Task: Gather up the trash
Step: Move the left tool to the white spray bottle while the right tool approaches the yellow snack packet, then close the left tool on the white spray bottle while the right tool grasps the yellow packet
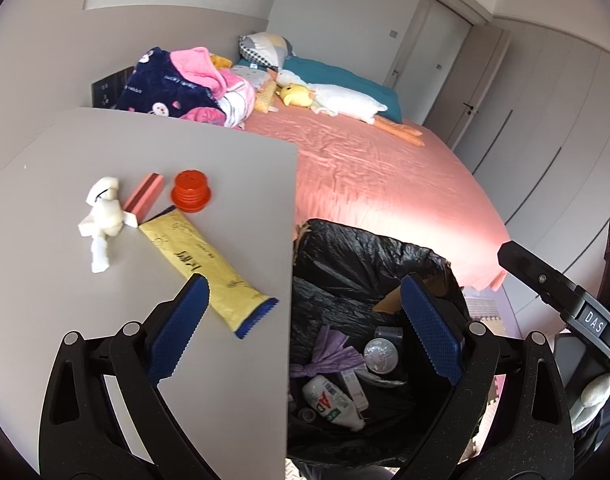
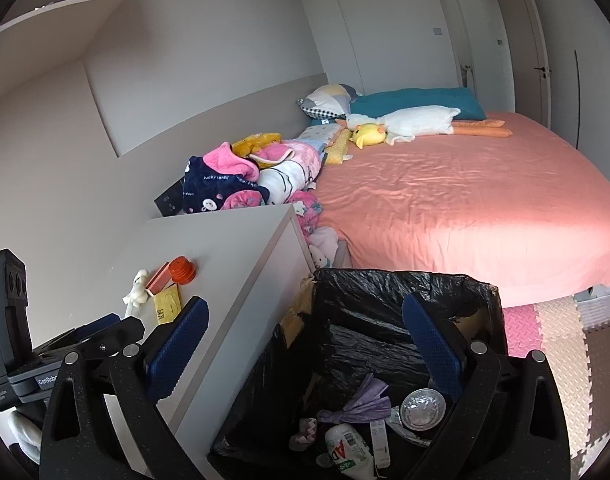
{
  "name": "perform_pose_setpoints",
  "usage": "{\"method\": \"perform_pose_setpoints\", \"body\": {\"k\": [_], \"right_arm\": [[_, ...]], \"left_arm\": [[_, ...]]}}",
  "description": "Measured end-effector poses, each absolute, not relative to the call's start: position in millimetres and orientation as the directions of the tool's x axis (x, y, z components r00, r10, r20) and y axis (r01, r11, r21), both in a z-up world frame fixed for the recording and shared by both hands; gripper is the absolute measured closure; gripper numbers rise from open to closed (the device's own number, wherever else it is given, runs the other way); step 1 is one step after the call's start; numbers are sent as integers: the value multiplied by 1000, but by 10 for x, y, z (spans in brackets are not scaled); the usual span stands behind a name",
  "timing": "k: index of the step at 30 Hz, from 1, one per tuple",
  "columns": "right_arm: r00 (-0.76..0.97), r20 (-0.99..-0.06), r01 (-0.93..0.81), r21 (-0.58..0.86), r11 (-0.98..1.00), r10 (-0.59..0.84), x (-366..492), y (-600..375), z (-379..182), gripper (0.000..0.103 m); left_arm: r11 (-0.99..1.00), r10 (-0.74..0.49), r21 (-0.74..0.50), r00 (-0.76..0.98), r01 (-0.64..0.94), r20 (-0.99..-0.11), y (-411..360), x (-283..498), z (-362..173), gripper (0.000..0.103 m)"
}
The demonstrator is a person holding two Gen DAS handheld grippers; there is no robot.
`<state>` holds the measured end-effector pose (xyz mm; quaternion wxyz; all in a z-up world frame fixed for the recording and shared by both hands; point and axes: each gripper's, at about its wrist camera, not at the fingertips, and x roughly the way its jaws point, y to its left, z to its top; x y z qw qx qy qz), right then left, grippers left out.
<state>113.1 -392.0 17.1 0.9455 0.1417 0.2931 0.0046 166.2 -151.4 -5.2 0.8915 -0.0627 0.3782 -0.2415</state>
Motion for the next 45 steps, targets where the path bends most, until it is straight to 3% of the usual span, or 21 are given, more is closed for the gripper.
{"method": "perform_pose_setpoints", "body": {"k": [30,37,45], "right_arm": [[773,-590,-90,263,961,234,1623,-3264,-56,6],[726,-629,-130,270,954,277,1788,-3069,-170,20],[679,-663,-200,246,948,315,1951,-2735,-264,26]], "left_arm": [[949,-310,-271,639,161,-704,-765,2113,-342,10],[960,-262,-263,653,98,-711,-571,2258,-382,28],[966,-236,-246,640,75,-731,-466,2454,-449,34]]}}
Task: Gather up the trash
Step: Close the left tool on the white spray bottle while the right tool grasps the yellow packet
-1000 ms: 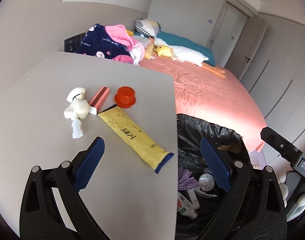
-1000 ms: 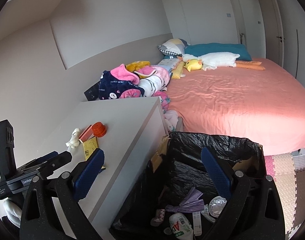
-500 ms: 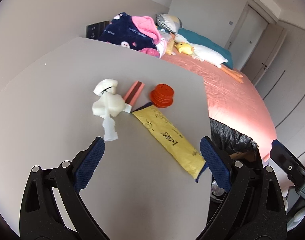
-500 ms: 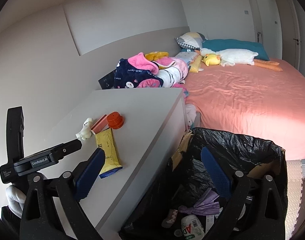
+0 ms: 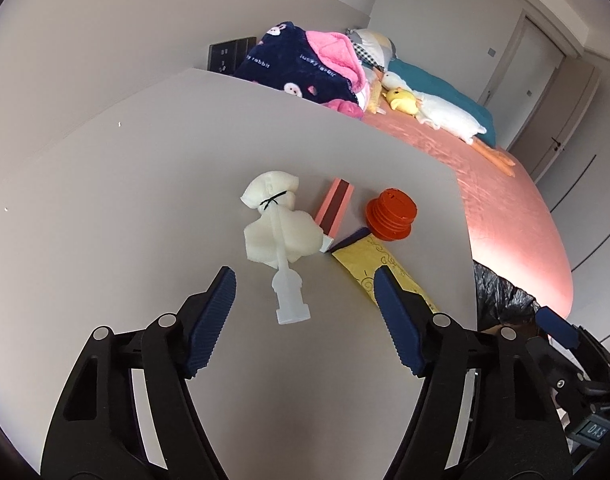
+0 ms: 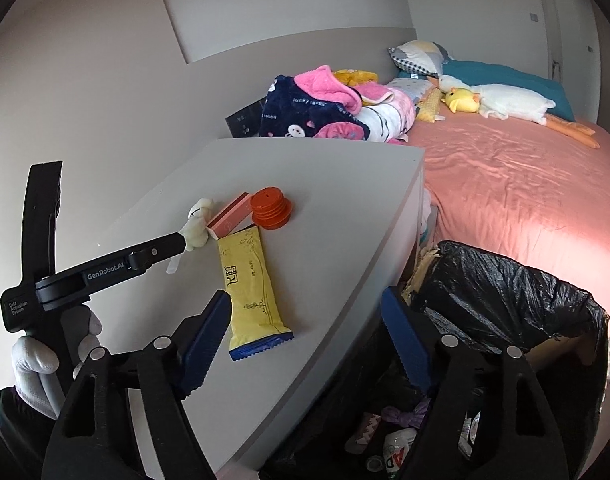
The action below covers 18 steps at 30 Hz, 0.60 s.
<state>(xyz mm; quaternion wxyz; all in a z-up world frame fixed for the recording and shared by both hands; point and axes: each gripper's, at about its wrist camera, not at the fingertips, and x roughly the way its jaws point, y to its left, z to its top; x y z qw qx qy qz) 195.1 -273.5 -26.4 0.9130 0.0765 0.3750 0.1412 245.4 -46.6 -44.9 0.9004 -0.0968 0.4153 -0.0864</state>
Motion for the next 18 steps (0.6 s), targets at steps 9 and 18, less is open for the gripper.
{"method": "perform_pose_setpoints", "body": {"k": [9,18], "right_arm": [[638,-688,-244,245,938,345,2162,-2478,-335,26],[610,-713,-268,224,937,345,2321,-2272,-471,27]], "left_arm": [[967,-217,-254,627,33,-748,-357,2715,-521,40],[972,-207,-234,602,35,-771,-376,2908,-609,45]]}}
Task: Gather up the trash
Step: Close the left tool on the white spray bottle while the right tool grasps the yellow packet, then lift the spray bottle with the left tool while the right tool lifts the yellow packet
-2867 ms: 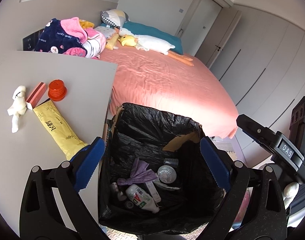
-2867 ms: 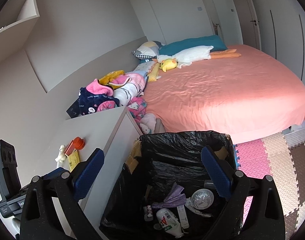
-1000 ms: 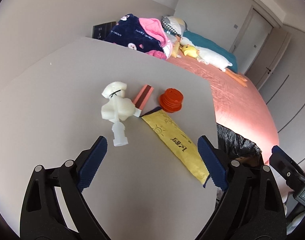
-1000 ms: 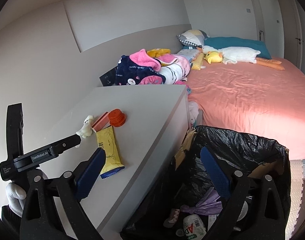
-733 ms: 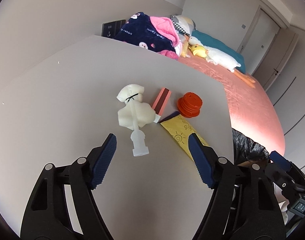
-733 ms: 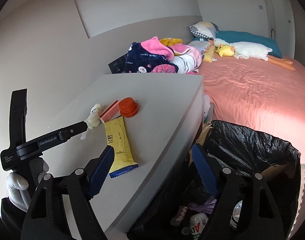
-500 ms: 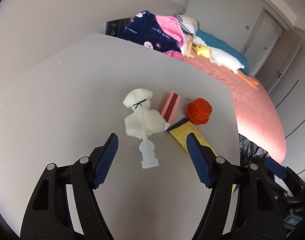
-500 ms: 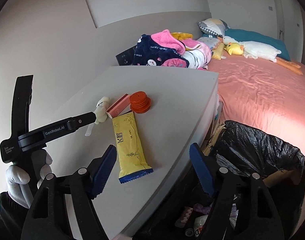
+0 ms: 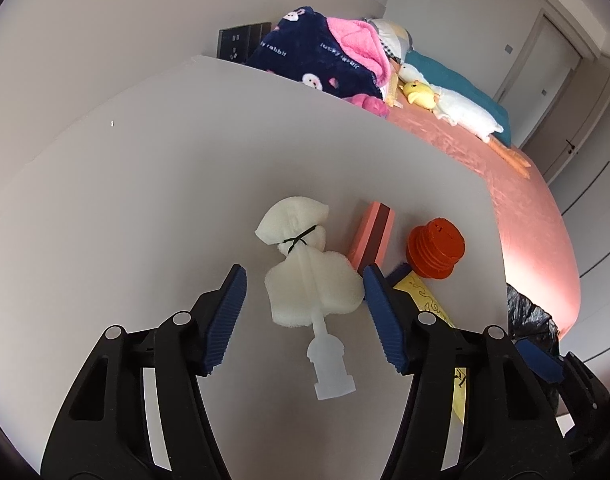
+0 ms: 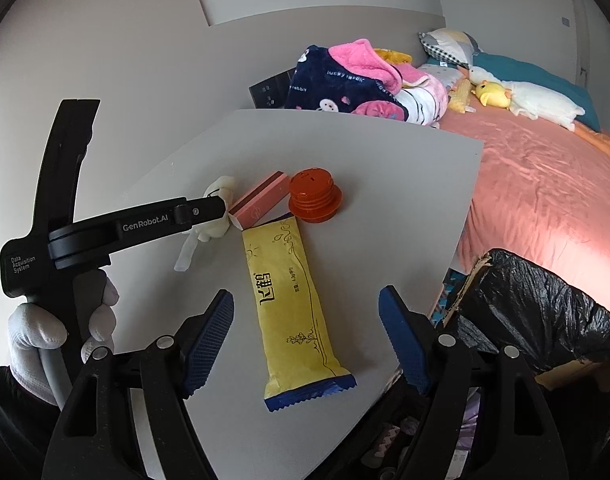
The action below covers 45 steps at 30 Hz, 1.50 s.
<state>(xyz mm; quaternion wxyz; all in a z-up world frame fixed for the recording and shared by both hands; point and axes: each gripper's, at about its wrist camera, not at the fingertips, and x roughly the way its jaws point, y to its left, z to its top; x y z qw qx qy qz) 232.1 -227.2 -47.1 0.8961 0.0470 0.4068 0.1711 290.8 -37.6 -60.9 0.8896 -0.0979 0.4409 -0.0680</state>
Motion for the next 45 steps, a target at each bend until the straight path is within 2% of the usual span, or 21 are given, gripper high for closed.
{"method": "perform_pose_setpoints", "body": {"k": [2,10,12,14,16,17,19,23,29,42,45], "right_arm": [[604,-720,-267,222,938,342,2358,-2256,-513,30],[592,-737,-277,194,941,326,2427,-2195,-640,46],[598,-737,-281,176,943,316,2432,-2171,-644,48],[591,-738,-298,174,939,325,2428,-2147,-645,56],[582,-738,-309,187,933,341,2425,-2138,-645,69],[577,-738,-311,197,930,350,2428,-2138,-646,71],[576,-738,-306,204,930,351,2429,-2135,-645,72],[564,-736,-299,240,924,374,2427,-2166,-650,74],[541,-721,-283,330,901,434,2423,-2262,-634,76],[585,-701,-253,319,913,407,2213,-2459,-458,76],[593,-700,-246,314,917,398,2153,-2512,-413,90]], "left_arm": [[972,-209,-234,591,35,-779,-387,2939,-634,49],[959,-243,-284,577,21,-780,-347,3041,-680,50],[969,-209,-245,582,17,-786,-376,3064,-680,50],[976,-183,-215,589,16,-787,-415,3067,-684,50],[982,-164,-188,592,21,-789,-448,3060,-687,50],[982,-162,-185,595,22,-788,-447,3057,-689,51],[985,-149,-173,599,17,-787,-439,3036,-692,61],[982,-160,-189,608,17,-778,-384,3013,-700,68],[968,-221,-246,623,48,-750,-363,2938,-591,69],[945,-314,-296,626,138,-714,-588,2612,-385,69],[942,-325,-299,632,151,-703,-649,2519,-325,69]]}}
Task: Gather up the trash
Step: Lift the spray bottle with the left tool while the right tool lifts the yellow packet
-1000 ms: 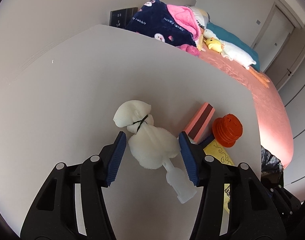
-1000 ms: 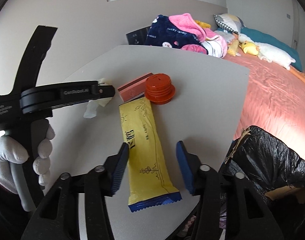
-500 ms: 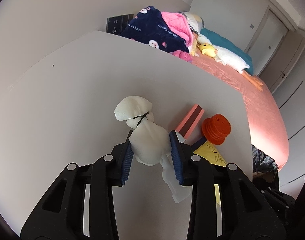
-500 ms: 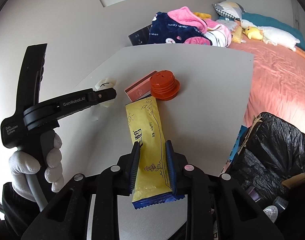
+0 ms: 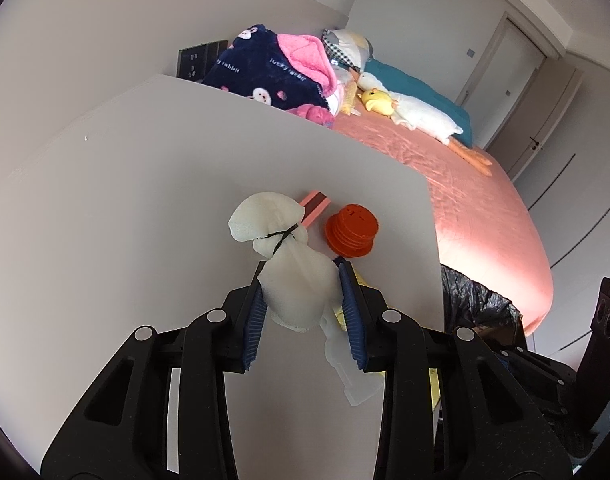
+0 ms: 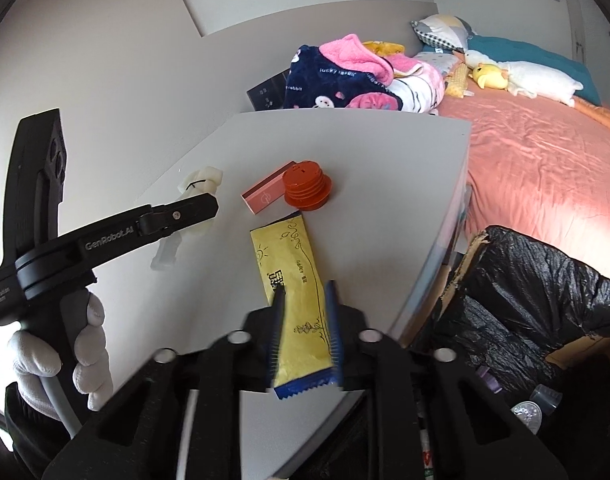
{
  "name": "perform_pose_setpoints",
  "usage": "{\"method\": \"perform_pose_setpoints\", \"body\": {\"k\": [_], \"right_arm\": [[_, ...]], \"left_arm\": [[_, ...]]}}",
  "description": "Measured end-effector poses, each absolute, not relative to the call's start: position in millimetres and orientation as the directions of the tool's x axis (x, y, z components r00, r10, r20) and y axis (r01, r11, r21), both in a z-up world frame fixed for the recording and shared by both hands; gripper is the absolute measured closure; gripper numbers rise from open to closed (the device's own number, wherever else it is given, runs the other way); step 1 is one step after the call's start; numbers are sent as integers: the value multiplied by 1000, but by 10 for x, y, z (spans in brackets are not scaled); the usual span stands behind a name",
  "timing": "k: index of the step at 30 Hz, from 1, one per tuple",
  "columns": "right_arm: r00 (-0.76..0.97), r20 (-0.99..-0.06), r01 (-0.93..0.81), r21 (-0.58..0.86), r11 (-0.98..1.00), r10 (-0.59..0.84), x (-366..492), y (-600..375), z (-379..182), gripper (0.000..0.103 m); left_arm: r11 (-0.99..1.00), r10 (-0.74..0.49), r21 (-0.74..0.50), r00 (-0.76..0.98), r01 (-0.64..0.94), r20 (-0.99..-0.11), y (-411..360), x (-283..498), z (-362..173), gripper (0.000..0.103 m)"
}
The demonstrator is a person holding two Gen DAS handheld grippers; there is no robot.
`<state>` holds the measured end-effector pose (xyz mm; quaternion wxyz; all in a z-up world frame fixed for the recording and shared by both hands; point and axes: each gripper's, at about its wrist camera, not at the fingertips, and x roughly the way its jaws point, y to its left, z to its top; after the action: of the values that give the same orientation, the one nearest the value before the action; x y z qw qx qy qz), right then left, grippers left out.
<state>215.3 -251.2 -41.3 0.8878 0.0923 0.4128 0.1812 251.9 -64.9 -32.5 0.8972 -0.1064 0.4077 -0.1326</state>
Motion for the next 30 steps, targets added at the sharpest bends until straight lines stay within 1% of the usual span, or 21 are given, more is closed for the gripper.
{"method": "perform_pose_setpoints", "body": {"k": [4,8,9,10,11,12,21,22,24,26,30], "right_arm": [[576,-701,-257,333,907,421,2110,-2533,-397,90],[581,-708,-256,309,916,401,2098,-2455,-401,88],[580,-713,-255,301,919,395,2102,-2432,-410,78],[580,-721,-251,284,925,379,2111,-2404,-420,65],[588,-726,-245,261,934,357,2111,-2377,-424,59],[597,-725,-242,244,939,342,2109,-2363,-427,56],[561,-775,-246,179,953,290,2234,-2222,-613,56],[562,-776,-254,166,953,285,2231,-2198,-629,58],[566,-780,-262,134,956,265,2213,-2151,-636,72],[556,-777,-272,165,948,295,2192,-2150,-629,73],[581,-748,-296,174,939,322,2078,-2153,-523,73]], "left_arm": [[940,-328,-306,645,152,-690,-670,2412,-253,69],[938,-331,-313,660,151,-674,-642,2301,-172,69],[937,-333,-315,662,152,-672,-632,2284,-158,69],[936,-336,-318,663,153,-669,-621,2269,-146,69],[935,-336,-319,666,152,-666,-608,2251,-132,69],[935,-336,-321,669,152,-663,-597,2239,-119,69],[931,-341,-336,680,145,-650,-510,2215,-67,69],[930,-341,-337,681,144,-649,-502,2213,-65,69],[931,-337,-336,683,141,-648,-490,2213,-63,69],[930,-339,-339,683,140,-647,-490,2203,-62,69],[928,-346,-340,685,150,-642,-512,2165,-38,69]]}}
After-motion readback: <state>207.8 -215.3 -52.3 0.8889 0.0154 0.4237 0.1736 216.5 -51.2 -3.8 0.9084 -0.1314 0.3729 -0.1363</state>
